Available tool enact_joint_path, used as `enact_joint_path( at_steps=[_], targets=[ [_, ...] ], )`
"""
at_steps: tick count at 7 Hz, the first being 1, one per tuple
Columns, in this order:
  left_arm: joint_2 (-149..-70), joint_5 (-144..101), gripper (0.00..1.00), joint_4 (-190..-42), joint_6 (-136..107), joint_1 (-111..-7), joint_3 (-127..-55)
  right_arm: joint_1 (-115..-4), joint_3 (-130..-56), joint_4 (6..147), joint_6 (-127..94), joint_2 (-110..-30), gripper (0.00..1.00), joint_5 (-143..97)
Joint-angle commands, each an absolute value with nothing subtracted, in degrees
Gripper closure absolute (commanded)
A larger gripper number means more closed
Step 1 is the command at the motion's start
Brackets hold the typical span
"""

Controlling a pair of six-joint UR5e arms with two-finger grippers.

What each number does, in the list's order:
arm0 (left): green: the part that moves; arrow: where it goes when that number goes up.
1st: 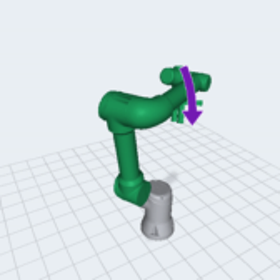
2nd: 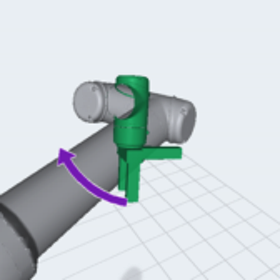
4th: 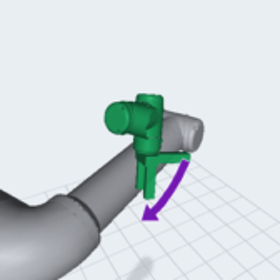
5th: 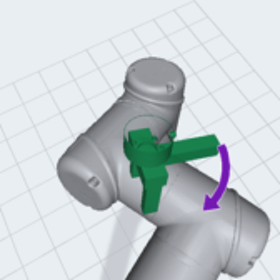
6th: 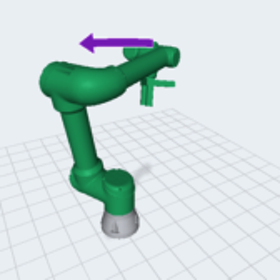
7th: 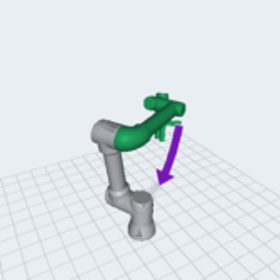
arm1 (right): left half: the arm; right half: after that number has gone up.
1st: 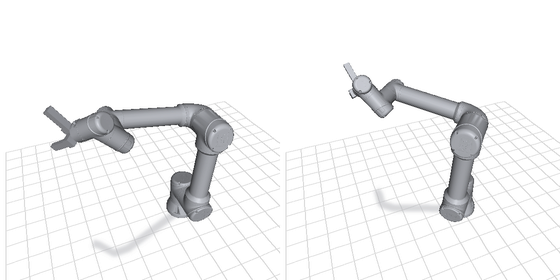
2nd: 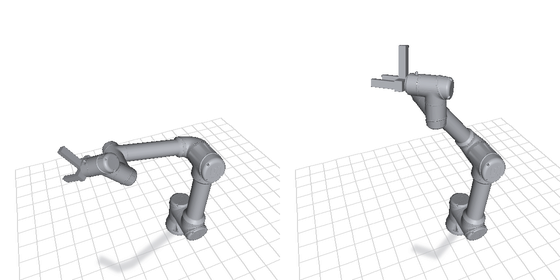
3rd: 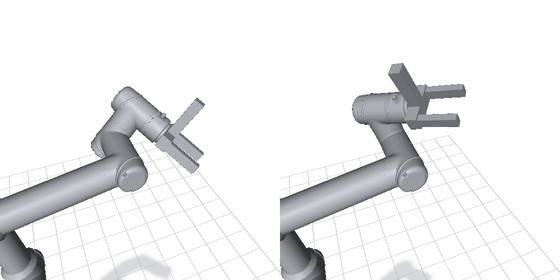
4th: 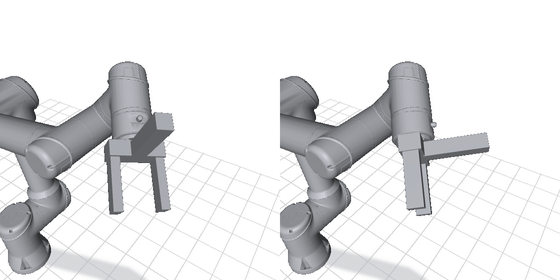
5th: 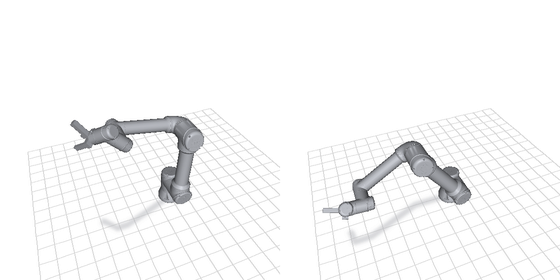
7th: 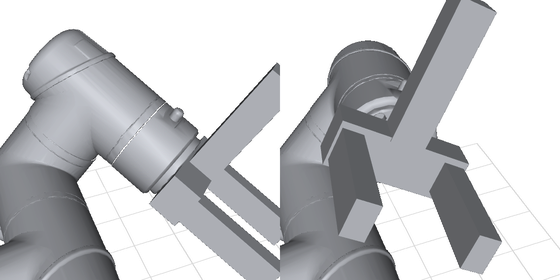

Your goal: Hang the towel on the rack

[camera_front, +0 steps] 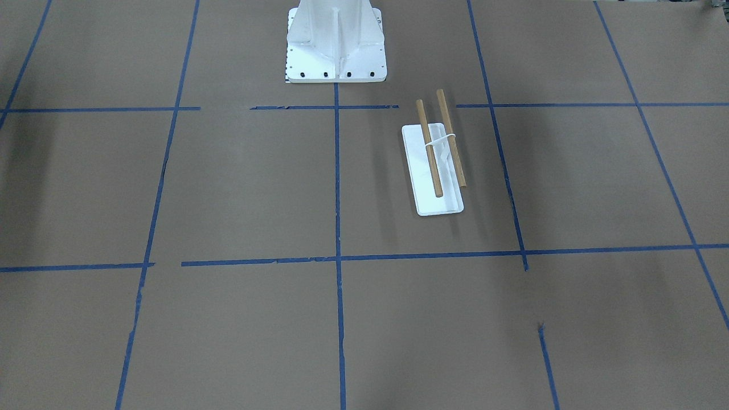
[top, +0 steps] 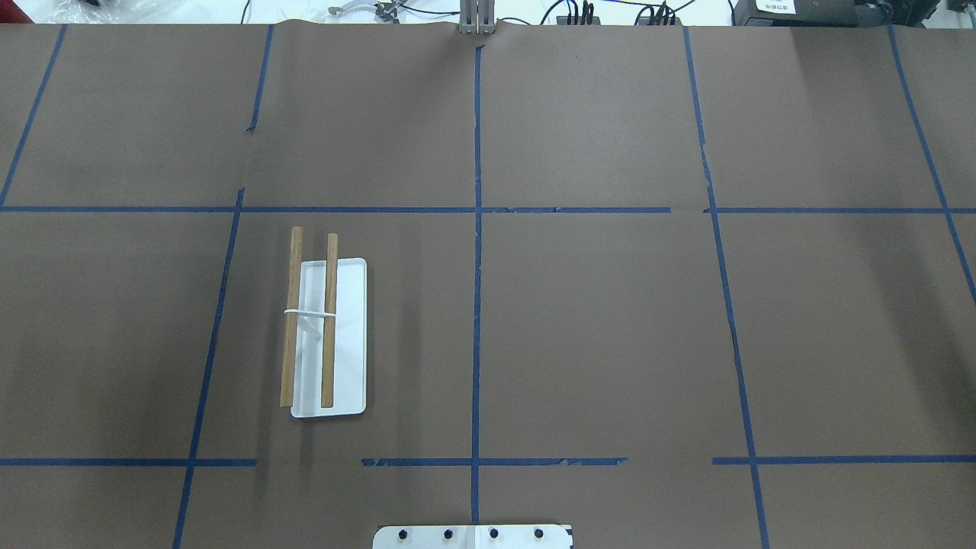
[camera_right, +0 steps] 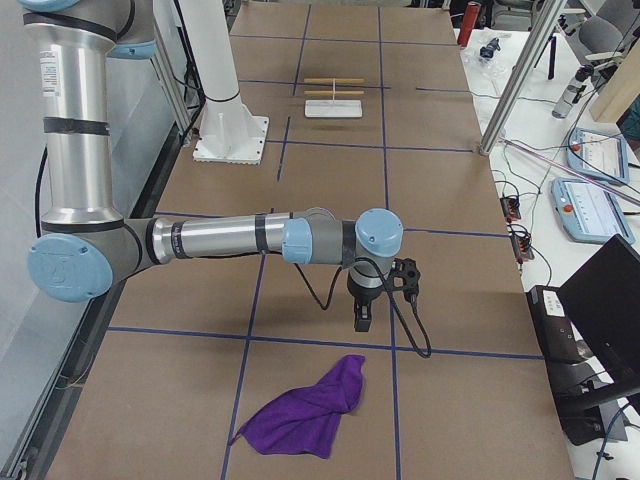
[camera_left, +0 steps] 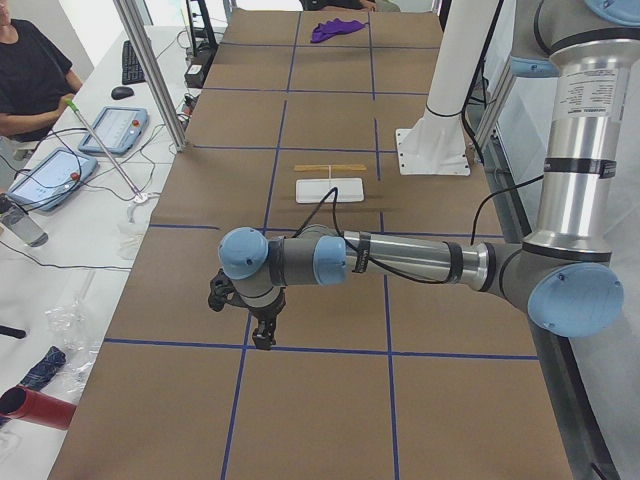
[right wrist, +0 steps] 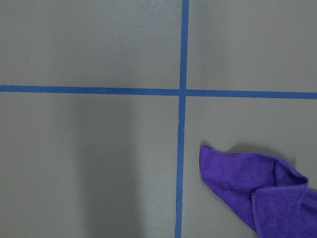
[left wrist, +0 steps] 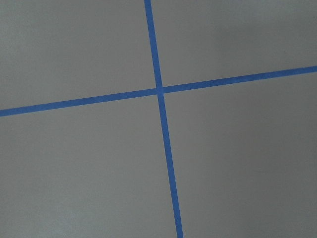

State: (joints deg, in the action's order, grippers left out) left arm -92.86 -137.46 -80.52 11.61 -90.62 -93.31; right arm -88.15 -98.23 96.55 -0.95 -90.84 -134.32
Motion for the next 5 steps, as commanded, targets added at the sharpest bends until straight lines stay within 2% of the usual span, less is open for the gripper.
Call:
enact_joint_path(
  at_steps=[1,2,5],
  targets=[
    [-91.5,-136.6,0.0,-82.5,13.6,-90.9,-95.5,-88.2,-98.6,96.5,-0.6,-90.9,0.0,-134.2],
    [-89.5,-136.6,0.0,-81.9,13.5,-90.7,-98.8,-88.2,-98.9,96.5,-0.6,-91.0,0.0,-134.2],
    [-89.3,-136.2,0.0,-82.0,13.1,-90.7,-98.4,-87.3,-98.6,94.2,-1.3,-91.1,0.0,-134.1]
  ],
)
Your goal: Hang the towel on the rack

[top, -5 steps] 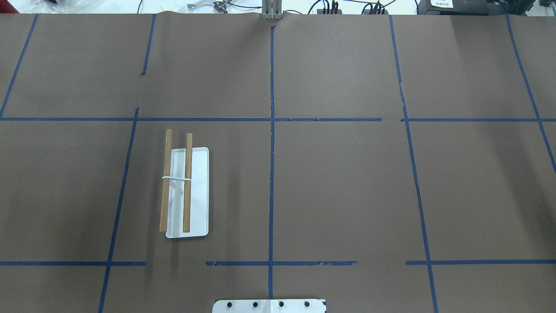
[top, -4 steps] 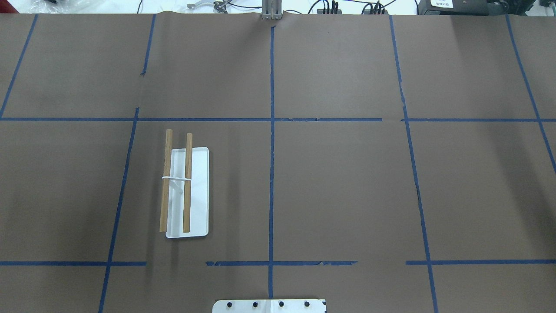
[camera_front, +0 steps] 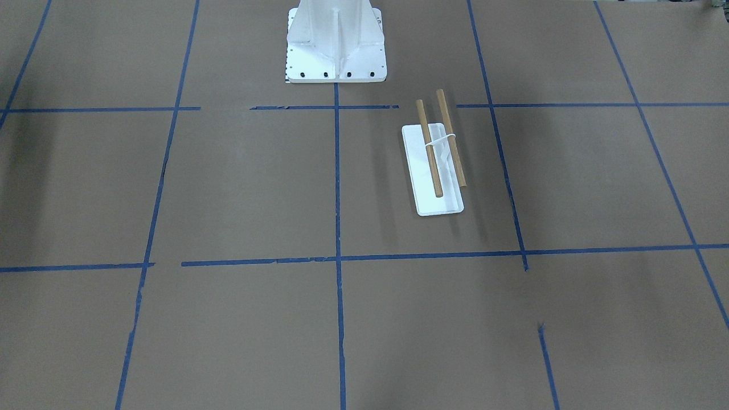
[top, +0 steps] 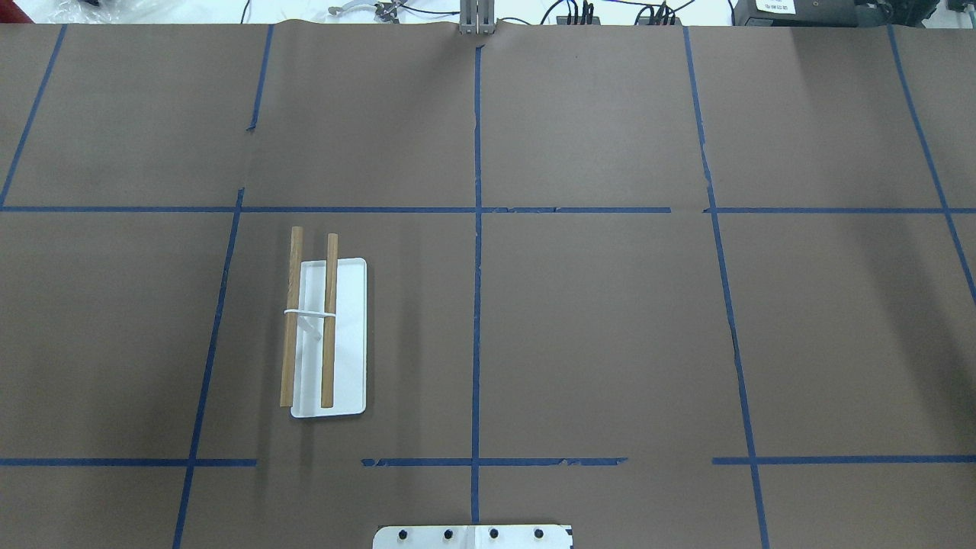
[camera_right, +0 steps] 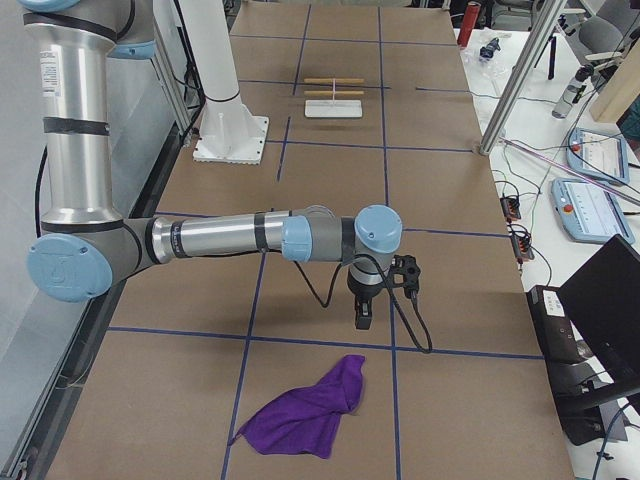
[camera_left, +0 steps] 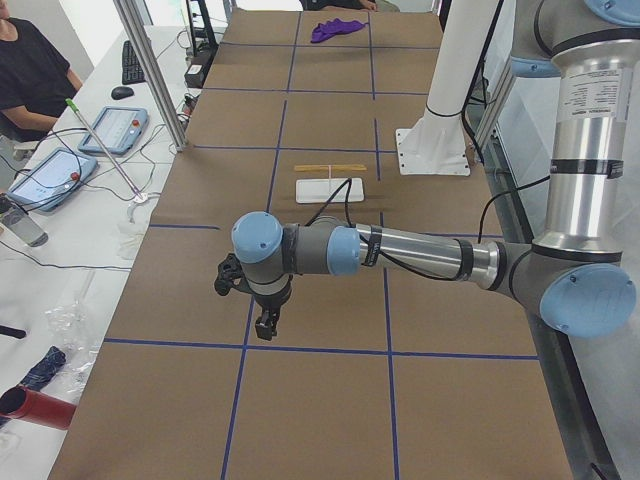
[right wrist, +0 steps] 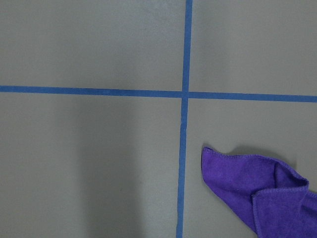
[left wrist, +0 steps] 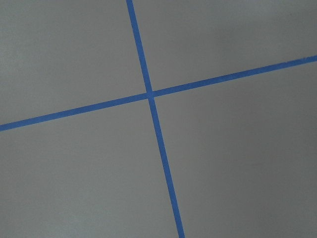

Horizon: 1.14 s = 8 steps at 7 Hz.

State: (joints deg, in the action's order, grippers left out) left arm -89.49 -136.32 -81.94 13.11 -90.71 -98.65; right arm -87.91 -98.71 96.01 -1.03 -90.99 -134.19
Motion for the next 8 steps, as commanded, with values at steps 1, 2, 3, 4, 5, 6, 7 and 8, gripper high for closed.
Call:
enact_joint_path(
  at_steps=[1,2,3,4,5,6,7,8],
  targets=[
    [-89.0,-136.2,0.0,-82.4,12.9,-90.7,-99.1,-86.9,-98.5,89.1,-1.3,-93.7,0.0,-134.2],
    [-89.2,-136.4,0.0,-82.4,12.9,-90.6,-99.0,-85.2,-98.4,82.3,-0.9,-95.6,0.0,-134.0],
    [-89.2,-136.6,0.0,-82.4,12.9,-90.6,-99.2,-84.8,-98.3,78.4,-1.3,-97.9,0.0,-133.8],
    [-89.6,-136.9,0.0,-82.4,12.8,-90.5,-98.7,-84.8,-98.0,78.6,-1.2,-99.0,0.0,-133.7],
    [-89.7,-136.8,0.0,-82.5,12.9,-90.4,-98.4,-84.8,-97.6,78.4,-1.0,-100.6,0.0,-133.4],
    [-89.6,-136.8,0.0,-82.7,12.9,-90.4,-98.4,-84.8,-94.3,78.1,-0.6,-101.3,0.0,-131.3],
    [-89.6,-136.9,0.0,-82.7,12.9,-90.4,-98.6,-84.8,-92.2,76.5,-0.9,-101.3,0.0,-129.7],
    [-89.6,-136.9,0.0,-82.7,13.0,-90.4,-98.6,-84.4,-90.4,75.6,-0.9,-101.0,0.0,-129.2]
  ],
)
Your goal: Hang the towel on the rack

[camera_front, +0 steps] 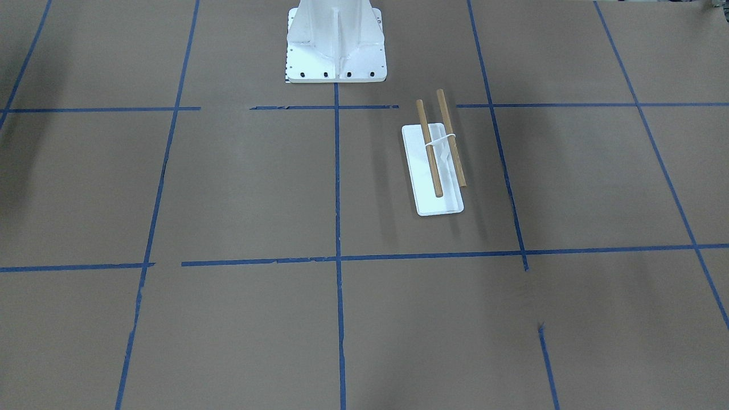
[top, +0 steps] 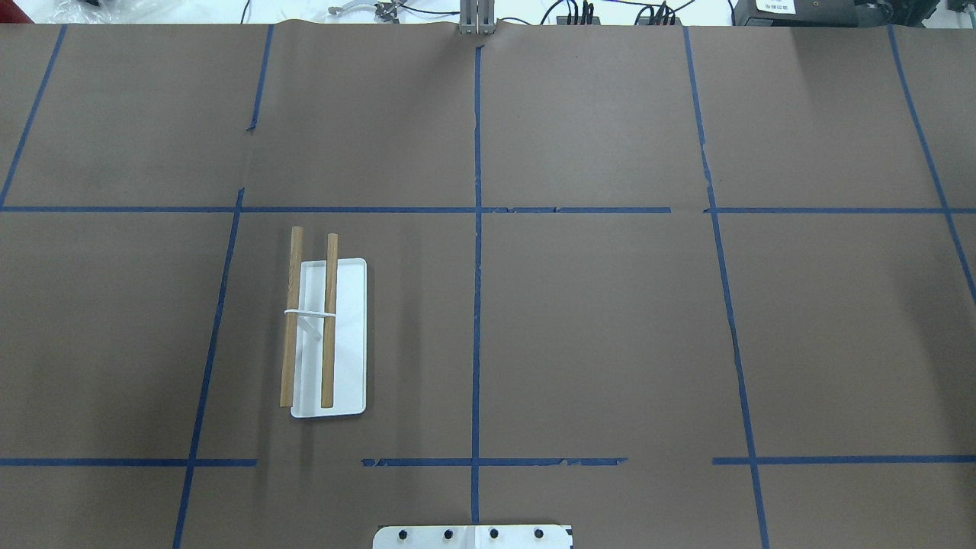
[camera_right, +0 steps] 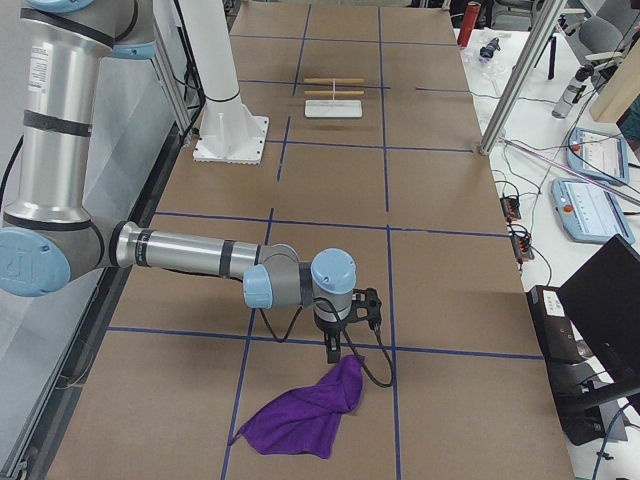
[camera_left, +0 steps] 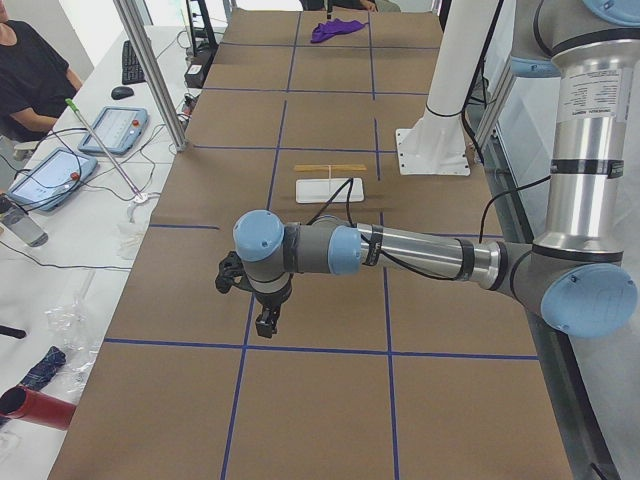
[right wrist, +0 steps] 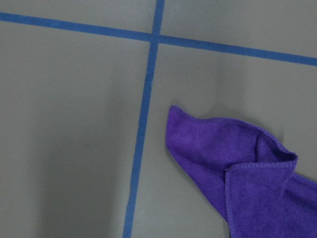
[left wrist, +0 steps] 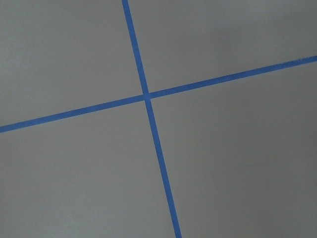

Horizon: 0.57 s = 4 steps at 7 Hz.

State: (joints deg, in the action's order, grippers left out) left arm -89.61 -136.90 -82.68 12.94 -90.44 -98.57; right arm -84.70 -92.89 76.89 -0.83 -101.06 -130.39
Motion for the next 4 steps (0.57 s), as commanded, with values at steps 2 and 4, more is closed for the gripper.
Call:
enact_joint_path(
  at_steps=[2,4],
  targets=[
    [-89.5,-136.9,0.0,-82.8,13.1,-90.4,-98.4,-81.0,-86.8,72.2,-1.6,-100.7,0.01,-127.1],
    [-89.5,-137.0,0.0,-82.8,13.1,-90.4,-98.5,-78.2,-82.1,71.5,-1.6,-99.2,0.1,-126.4]
  ],
)
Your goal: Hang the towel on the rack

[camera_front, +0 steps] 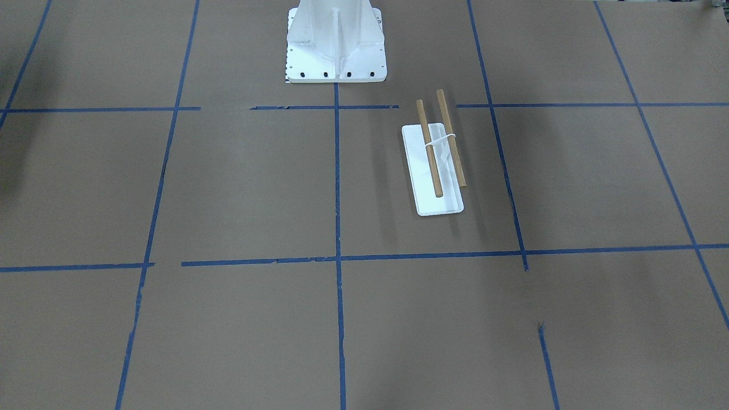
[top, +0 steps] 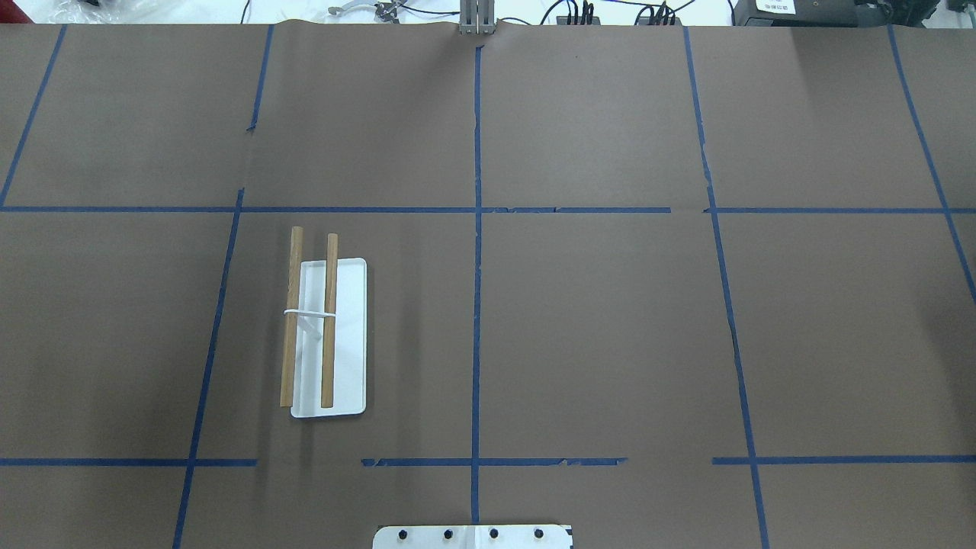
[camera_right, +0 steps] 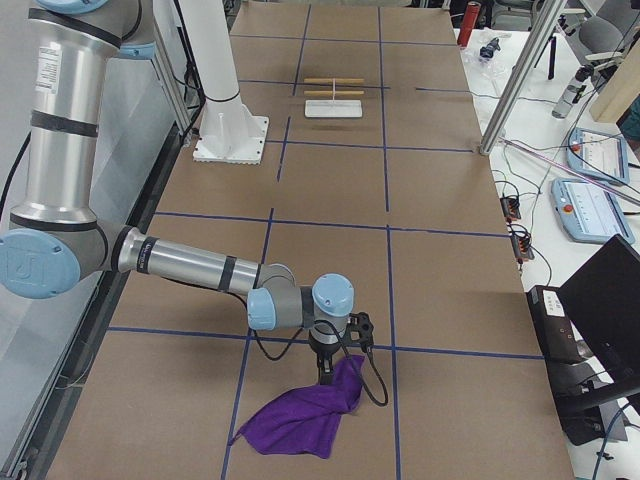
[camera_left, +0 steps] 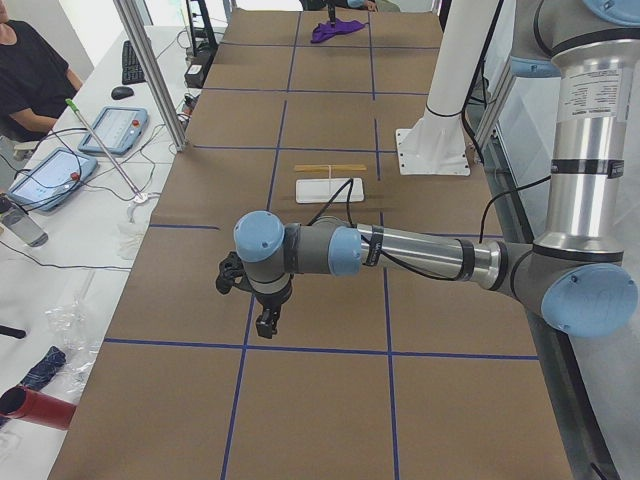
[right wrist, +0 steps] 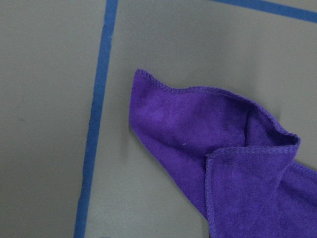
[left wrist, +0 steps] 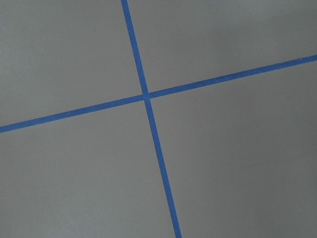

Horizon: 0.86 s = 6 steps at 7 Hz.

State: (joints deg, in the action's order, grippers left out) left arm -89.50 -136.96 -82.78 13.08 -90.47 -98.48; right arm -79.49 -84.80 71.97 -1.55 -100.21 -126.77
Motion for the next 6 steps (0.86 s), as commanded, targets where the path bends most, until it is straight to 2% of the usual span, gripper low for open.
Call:
enact_joint_path(
  at_steps=[1,2,4,5,6],
  targets=[
    [-89.5,-137.0,0.0,-82.9,13.1,-90.5,-98.7,-77.7,-80.5,70.9,-1.3,-99.2,0.17,-126.4],
    [-89.5,-137.0,0.0,-82.9,13.1,-90.5,-99.0,-77.5,-79.4,69.5,-1.1,-99.2,0.19,-126.5],
    [-89.5,-137.0,0.0,-82.9,13.1,-90.5,-99.1,-77.5,-75.2,67.2,-1.1,-98.9,0.34,-126.4],
    [-89.8,-137.0,0.0,-82.9,13.0,-90.4,-99.1,-77.5,-73.6,65.4,-1.7,-98.4,0.58,-126.5],
    [-90.0,-137.0,0.0,-82.9,13.0,-90.4,-98.8,-77.5,-73.7,65.3,-1.6,-98.4,1.0,-126.6]
  ],
)
